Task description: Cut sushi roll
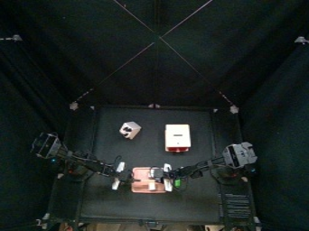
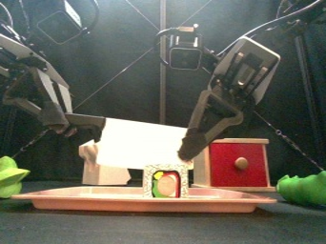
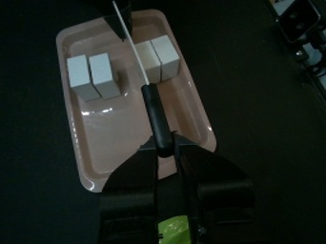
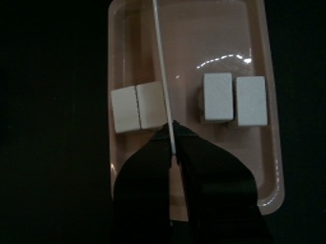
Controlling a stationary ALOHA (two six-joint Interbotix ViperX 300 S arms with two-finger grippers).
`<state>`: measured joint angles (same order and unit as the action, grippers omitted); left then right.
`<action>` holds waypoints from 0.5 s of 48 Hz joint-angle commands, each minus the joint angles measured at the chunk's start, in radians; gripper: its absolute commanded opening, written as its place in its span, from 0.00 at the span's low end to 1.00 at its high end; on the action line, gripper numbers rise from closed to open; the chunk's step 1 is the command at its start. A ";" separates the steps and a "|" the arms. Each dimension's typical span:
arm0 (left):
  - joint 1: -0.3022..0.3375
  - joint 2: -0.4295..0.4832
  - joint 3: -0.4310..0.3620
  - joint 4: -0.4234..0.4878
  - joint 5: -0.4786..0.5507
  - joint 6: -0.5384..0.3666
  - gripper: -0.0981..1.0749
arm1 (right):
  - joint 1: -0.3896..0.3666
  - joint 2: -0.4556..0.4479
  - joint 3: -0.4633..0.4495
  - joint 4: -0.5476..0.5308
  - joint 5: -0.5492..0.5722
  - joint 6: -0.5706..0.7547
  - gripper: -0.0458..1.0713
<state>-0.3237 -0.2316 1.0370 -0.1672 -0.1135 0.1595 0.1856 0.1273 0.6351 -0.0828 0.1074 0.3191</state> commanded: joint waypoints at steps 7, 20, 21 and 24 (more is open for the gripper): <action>-0.008 -0.071 0.000 0.015 -0.057 0.005 0.46 | -0.029 -0.058 0.000 -0.012 0.041 0.000 0.27; -0.011 -0.117 0.006 0.003 -0.100 -0.002 0.46 | -0.018 -0.135 0.002 -0.025 0.023 0.003 0.27; -0.012 -0.115 0.006 -0.003 -0.101 -0.002 0.46 | -0.015 -0.135 0.005 -0.021 0.018 0.003 0.27; -0.025 -0.103 0.008 -0.028 -0.100 -0.002 0.46 | 0.005 -0.132 0.011 -0.012 0.011 0.003 0.27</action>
